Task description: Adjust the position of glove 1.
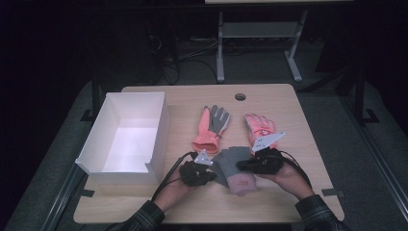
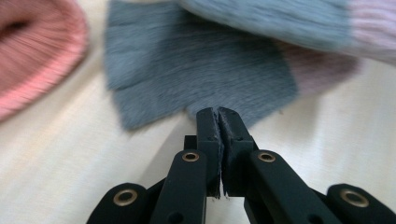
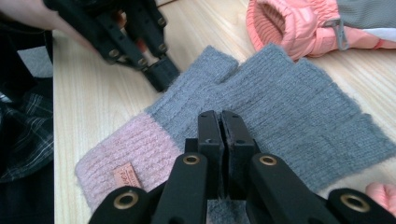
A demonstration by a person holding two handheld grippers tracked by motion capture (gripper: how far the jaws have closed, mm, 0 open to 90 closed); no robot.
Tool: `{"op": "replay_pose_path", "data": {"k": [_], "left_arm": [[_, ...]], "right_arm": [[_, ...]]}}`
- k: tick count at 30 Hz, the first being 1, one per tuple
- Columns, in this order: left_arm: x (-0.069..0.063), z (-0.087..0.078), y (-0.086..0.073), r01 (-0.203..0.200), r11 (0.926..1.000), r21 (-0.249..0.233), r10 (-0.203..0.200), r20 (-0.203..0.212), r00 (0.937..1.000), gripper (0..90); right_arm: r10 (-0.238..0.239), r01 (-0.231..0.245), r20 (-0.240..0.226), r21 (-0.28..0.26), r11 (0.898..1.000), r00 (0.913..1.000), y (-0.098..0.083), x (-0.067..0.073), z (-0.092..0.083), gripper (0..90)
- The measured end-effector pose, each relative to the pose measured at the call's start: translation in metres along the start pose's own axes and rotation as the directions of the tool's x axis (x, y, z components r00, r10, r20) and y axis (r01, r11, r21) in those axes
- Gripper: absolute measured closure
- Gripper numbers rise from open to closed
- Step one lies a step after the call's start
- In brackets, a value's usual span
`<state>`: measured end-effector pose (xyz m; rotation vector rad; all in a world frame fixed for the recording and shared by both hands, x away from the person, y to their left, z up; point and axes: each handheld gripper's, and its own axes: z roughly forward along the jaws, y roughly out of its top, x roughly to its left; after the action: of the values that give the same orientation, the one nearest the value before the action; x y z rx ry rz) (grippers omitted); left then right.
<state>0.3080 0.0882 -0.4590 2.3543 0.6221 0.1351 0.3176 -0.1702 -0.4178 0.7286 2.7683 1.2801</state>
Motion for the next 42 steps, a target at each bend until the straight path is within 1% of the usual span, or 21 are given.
{"op": "replay_pose_path", "data": {"k": [5, 10, 11, 13, 14, 16, 18, 19, 20, 23, 24, 27, 28, 30, 31, 33, 36, 38, 39, 41, 42], "left_arm": [[0.010, 0.004, 0.002, 0.019, 0.9998, 0.003, -0.019, -0.052, 0.9985, 87.7], [0.013, -0.007, 0.000, 0.035, 0.9989, -0.032, -0.037, -0.044, 0.9984, 87.7], [0.013, -0.009, -0.001, 0.038, 0.9987, -0.035, -0.039, -0.041, 0.9984, 87.5], [0.014, -0.012, -0.002, 0.049, 0.9978, -0.044, -0.050, -0.028, 0.9984, 87.2], [0.015, -0.013, -0.002, 0.045, 0.9980, -0.044, -0.046, -0.020, 0.9987, 87.1], [0.013, -0.013, -0.002, 0.052, 0.9974, -0.050, -0.052, -0.010, 0.9986, 86.6], [0.010, -0.012, -0.003, 0.048, 0.9975, -0.052, -0.048, 0.009, 0.9988, 86.1], [0.008, -0.013, -0.003, 0.041, 0.9980, -0.048, -0.040, 0.014, 0.9991, 85.9], [0.006, -0.013, -0.003, 0.034, 0.9982, -0.050, -0.033, 0.020, 0.9993, 85.7], [-0.004, -0.016, -0.005, 0.034, 0.9976, -0.060, -0.030, 0.058, 0.9978, 84.0], [-0.008, -0.016, -0.006, 0.013, 0.9988, -0.047, -0.010, 0.068, 0.9976, 83.5], [-0.021, -0.017, -0.006, -0.003, 0.9990, -0.044, 0.007, 0.091, 0.9958, 82.6], [-0.024, -0.016, -0.006, -0.024, 0.9990, -0.037, 0.028, 0.097, 0.9949, 82.6], [-0.029, -0.015, -0.007, -0.041, 0.9989, -0.024, 0.043, 0.110, 0.9930, 82.5], [-0.032, -0.013, -0.007, -0.030, 0.9993, -0.024, 0.032, 0.121, 0.9921, 82.5], [-0.035, -0.011, -0.008, -0.049, 0.9988, -0.011, 0.049, 0.125, 0.9909, 81.9], [-0.036, -0.010, -0.007, -0.044, 0.9990, -0.011, 0.045, 0.128, 0.9907, 81.9], [-0.036, -0.011, -0.007, -0.049, 0.9987, -0.008, 0.050, 0.126, 0.9908, 81.9], [-0.036, -0.010, -0.007, -0.039, 0.9991, -0.017, 0.041, 0.123, 0.9915, 81.9], [-0.034, -0.011, -0.008, -0.051, 0.9987, -0.006, 0.051, 0.120, 0.9914, 81.9], [-0.034, -0.010, -0.008, -0.034, 0.9993, -0.014, 0.036, 0.121, 0.9920, 81.9]], "right_arm": [[-0.019, 0.019, -0.025, 0.015, 1.000, 0.9995, 0.003, -0.003, 0.007, 87.6], [-0.054, 0.057, -0.060, 0.059, 0.997, 0.9968, 0.010, -0.007, 0.021, 87.6], [-0.072, 0.077, -0.063, 0.078, 0.994, 0.9954, 0.011, -0.009, 0.024, 87.6], [-0.085, 0.091, -0.066, 0.097, 0.991, 0.9942, 0.014, -0.013, 0.029, 87.6], [-0.073, 0.079, -0.071, 0.094, 0.992, 0.9948, 0.015, -0.014, 0.031, 87.4], [-0.085, 0.091, -0.057, 0.114, 0.989, 0.9948, 0.016, -0.018, 0.037, 85.9], [-0.076, 0.081, -0.051, 0.122, 0.989, 0.9958, 0.014, -0.021, 0.042, 79.5], [-0.069, 0.074, -0.048, 0.111, 0.991, 0.9964, 0.013, -0.021, 0.041, 75.8], [-0.044, 0.048, -0.037, 0.095, 0.994, 0.9983, 0.012, -0.020, 0.036, 70.9], [-0.005, 0.005, -0.010, 0.040, 0.999, 0.9999, 0.005, -0.017, 0.018, 68.0], [0.007, -0.007, -0.008, 0.031, 1.000, 0.9999, 0.002, -0.016, 0.013, 67.5], [0.043, -0.043, 0.012, 0.014, 0.999, 0.9990, -0.015, -0.011, -0.002, 65.5], [0.048, -0.049, 0.023, 0.010, 0.999, 0.9986, -0.021, -0.008, -0.007, 65.2], [0.077, -0.077, 0.018, -0.003, 0.997, 0.9969, -0.033, -0.002, -0.016, 64.8], [0.087, -0.087, 0.023, -0.005, 0.996, 0.9959, -0.038, 0.001, -0.019, 64.5], [0.113, -0.113, 0.021, 0.011, 0.994, 0.9934, -0.051, 0.008, -0.021, 64.2], [0.125, -0.126, 0.022, 0.039, 0.991, 0.9918, -0.061, 0.016, -0.018, 62.7], [0.136, -0.137, 0.028, 0.046, 0.990, 0.9903, -0.065, 0.020, -0.016, 61.5], [0.149, -0.151, 0.030, 0.048, 0.987, 0.9883, -0.066, 0.021, -0.016, 61.2], [0.158, -0.159, 0.029, 0.045, 0.986, 0.9870, -0.067, 0.021, -0.014, 60.9], [0.158, -0.160, 0.034, 0.052, 0.986, 0.9868, -0.066, 0.021, -0.012, 60.2]]}}
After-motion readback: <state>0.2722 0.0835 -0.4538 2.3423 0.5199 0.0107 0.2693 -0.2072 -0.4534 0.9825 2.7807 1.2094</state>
